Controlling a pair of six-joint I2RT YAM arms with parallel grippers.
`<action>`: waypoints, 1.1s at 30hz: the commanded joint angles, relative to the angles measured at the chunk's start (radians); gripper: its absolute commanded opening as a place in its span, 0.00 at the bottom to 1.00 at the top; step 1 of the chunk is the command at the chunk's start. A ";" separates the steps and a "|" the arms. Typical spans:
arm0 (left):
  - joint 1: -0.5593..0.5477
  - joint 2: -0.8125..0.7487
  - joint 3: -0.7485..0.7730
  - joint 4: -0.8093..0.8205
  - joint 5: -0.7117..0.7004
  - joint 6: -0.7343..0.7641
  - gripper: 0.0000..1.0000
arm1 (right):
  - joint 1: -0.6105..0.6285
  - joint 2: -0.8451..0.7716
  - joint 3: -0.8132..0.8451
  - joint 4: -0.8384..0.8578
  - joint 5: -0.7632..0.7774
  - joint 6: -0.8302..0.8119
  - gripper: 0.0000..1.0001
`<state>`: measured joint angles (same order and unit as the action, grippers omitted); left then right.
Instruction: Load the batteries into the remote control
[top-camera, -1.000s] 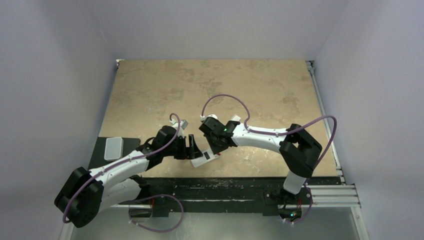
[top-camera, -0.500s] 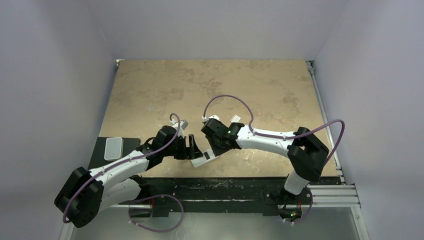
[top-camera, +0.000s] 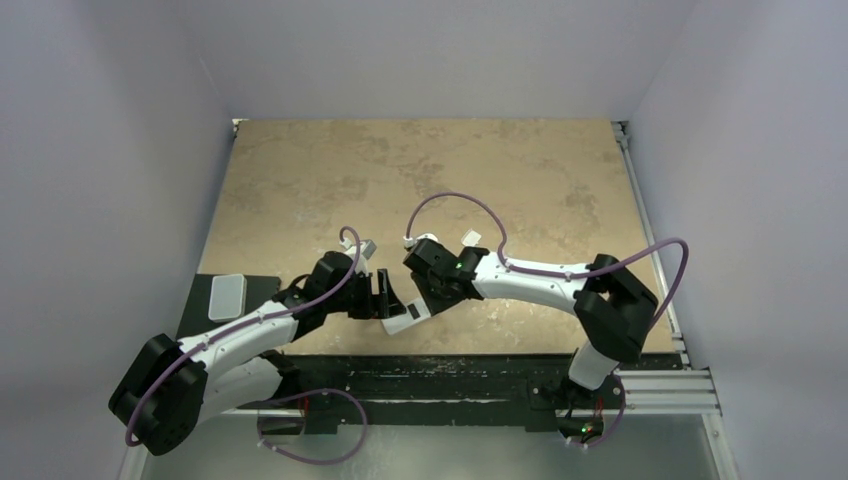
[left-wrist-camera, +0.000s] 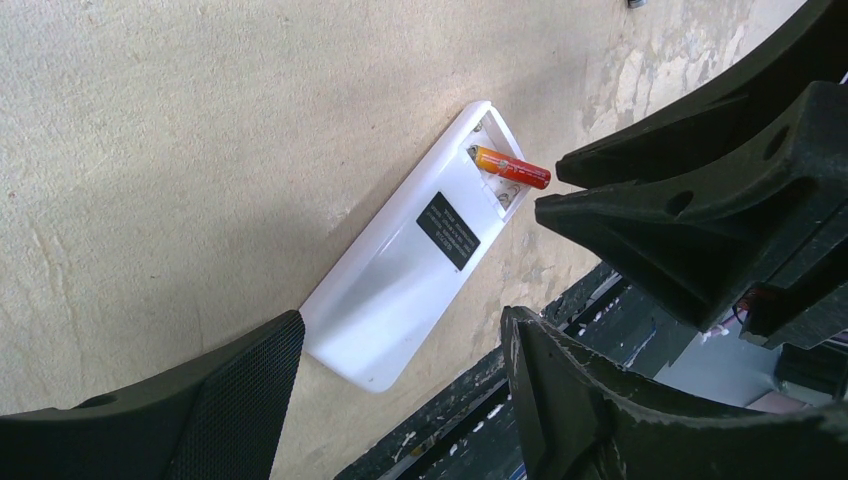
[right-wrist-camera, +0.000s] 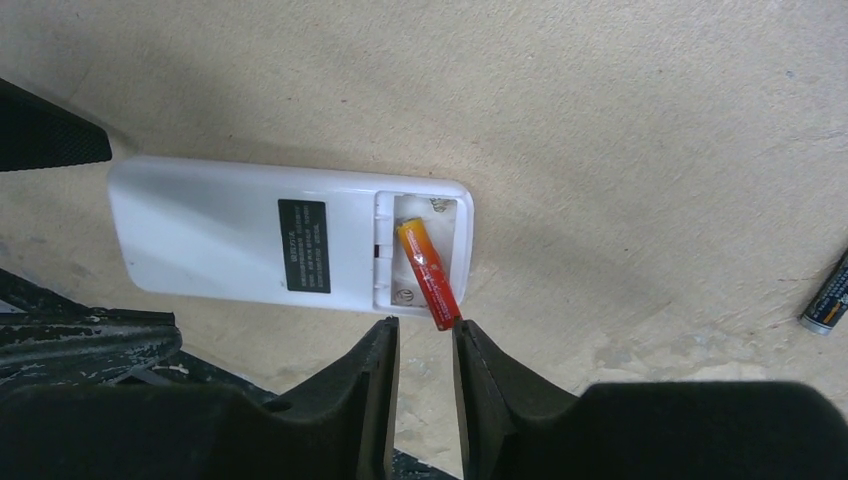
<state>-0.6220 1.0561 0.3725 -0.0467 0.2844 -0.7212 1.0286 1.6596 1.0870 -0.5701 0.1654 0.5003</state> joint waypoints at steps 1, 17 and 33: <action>0.002 -0.004 0.013 0.031 0.010 0.008 0.72 | 0.005 0.009 -0.004 0.024 -0.015 -0.017 0.34; 0.001 -0.002 0.013 0.031 0.011 0.008 0.72 | 0.005 0.033 0.002 -0.003 0.038 -0.020 0.34; 0.001 -0.001 0.013 0.031 0.010 0.008 0.73 | 0.005 0.050 0.001 0.001 0.049 -0.028 0.26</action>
<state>-0.6220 1.0561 0.3725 -0.0467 0.2844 -0.7212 1.0286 1.7103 1.0870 -0.5701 0.1928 0.4828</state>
